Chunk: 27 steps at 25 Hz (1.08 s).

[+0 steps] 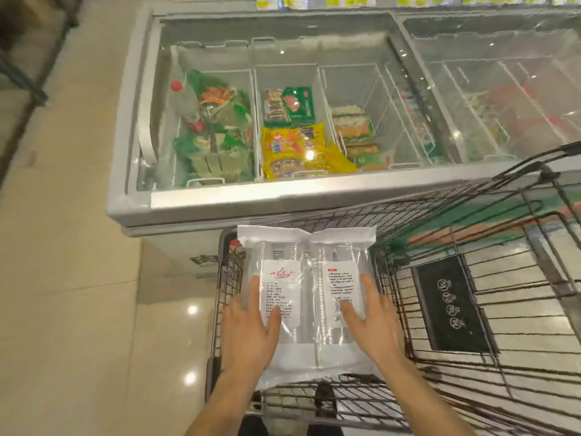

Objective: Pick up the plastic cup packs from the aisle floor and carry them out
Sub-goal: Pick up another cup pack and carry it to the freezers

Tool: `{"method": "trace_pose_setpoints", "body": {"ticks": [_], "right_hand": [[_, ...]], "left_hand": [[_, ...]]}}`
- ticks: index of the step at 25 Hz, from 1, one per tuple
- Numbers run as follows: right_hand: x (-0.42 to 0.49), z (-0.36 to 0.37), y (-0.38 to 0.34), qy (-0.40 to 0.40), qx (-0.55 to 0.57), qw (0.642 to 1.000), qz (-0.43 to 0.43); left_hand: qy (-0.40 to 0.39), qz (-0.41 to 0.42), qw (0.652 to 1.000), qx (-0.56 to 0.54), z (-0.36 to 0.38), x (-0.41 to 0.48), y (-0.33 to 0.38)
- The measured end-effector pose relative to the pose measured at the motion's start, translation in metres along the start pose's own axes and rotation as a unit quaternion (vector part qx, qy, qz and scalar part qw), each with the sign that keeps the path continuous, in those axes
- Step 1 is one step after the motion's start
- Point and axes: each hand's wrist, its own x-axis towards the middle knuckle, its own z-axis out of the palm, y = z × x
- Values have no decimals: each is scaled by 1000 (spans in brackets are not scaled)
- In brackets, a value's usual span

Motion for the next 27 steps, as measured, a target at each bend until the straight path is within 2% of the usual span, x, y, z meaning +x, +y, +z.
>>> {"method": "trace_pose_setpoints", "body": {"ticks": [8, 16, 23, 27], "right_hand": [[47, 89, 36, -118, 24, 993, -5], [77, 139, 43, -141, 59, 987, 52], [79, 140, 55, -182, 38, 982, 20], [79, 122, 39, -139, -35, 989, -44]], "left_hand": [[-27, -88, 995, 30, 61, 27, -44], [-69, -91, 993, -2, 101, 53, -65], [-76, -74, 994, 30, 109, 60, -65], [-87, -46, 993, 62, 95, 70, -56]]}}
